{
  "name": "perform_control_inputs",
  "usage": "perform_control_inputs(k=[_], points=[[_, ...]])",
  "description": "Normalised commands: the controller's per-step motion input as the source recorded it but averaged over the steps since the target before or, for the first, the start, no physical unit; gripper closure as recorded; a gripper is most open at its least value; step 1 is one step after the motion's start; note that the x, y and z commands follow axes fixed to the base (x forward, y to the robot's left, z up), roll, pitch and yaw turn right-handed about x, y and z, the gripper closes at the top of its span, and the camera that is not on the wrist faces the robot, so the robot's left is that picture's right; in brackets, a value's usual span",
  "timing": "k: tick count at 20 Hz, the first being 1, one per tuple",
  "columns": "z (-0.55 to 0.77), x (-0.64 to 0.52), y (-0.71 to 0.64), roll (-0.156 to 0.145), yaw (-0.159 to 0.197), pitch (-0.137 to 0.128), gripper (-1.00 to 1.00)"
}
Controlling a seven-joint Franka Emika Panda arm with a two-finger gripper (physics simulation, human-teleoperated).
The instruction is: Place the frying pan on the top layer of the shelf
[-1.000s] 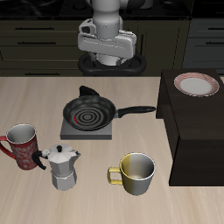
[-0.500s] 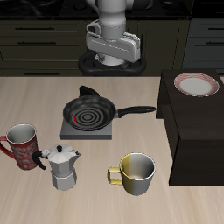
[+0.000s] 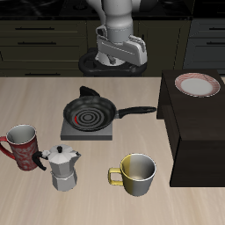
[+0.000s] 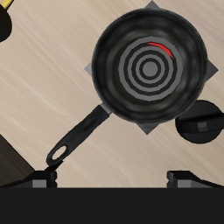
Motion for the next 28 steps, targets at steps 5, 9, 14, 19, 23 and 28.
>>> perform_control_inputs(k=[5,9,14,19,23,28], points=[[-0.08,0.01,0.04,-0.063,-0.183,-0.021,-1.00],[-0.11,0.02,0.00,-0.083,-0.158,0.001,-1.00],[-0.10,0.05,0.10,-0.050,-0.102,-0.033,-1.00],[-0.20,0.06,0.07,-0.012,-0.072,0.019,-1.00],[-0.16,-0.03,0.01,-0.040,-0.096,0.010,-1.00],[-0.14,-0.01,0.04,-0.001,-0.067,-0.011,-1.00]])
